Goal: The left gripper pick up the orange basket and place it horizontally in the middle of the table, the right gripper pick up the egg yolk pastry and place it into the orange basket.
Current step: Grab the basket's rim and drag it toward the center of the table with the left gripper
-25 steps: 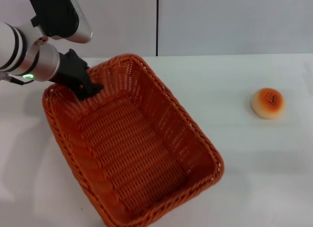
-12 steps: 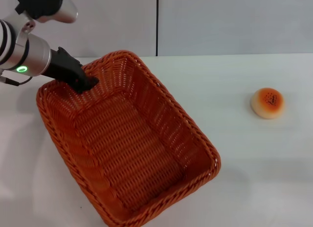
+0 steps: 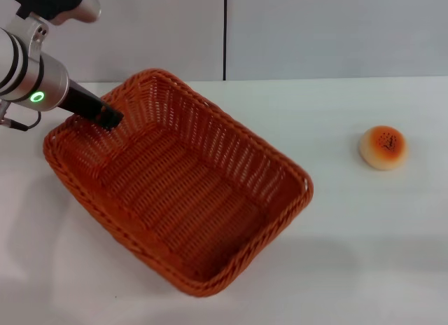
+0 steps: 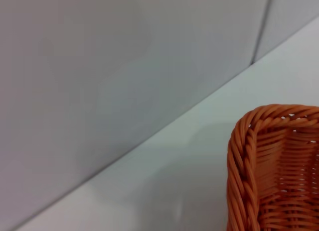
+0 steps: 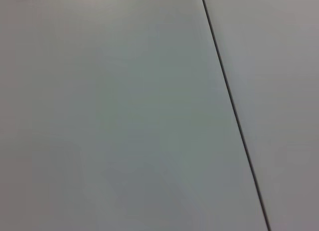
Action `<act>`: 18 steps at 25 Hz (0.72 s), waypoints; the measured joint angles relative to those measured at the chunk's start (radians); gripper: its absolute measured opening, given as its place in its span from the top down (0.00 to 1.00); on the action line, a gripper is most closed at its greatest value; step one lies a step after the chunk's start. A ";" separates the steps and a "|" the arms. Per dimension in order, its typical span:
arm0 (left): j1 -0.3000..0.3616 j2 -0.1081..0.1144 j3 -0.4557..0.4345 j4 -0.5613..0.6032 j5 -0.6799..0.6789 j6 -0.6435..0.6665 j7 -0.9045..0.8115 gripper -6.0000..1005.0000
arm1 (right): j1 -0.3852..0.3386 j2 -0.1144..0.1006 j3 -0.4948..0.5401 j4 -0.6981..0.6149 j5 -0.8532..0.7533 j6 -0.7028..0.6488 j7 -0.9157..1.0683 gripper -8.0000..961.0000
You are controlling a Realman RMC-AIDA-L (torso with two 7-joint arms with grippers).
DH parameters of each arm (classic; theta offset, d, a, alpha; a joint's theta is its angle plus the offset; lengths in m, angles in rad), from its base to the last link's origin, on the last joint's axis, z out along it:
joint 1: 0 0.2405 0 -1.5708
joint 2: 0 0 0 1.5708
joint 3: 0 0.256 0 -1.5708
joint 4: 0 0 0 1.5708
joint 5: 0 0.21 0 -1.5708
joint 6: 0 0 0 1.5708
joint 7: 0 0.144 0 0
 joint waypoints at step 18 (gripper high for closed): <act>-0.094 -0.004 -0.316 -0.003 0.065 0.290 -0.280 0.83 | -0.005 -0.009 0.132 -0.030 0.001 0.015 0.107 0.29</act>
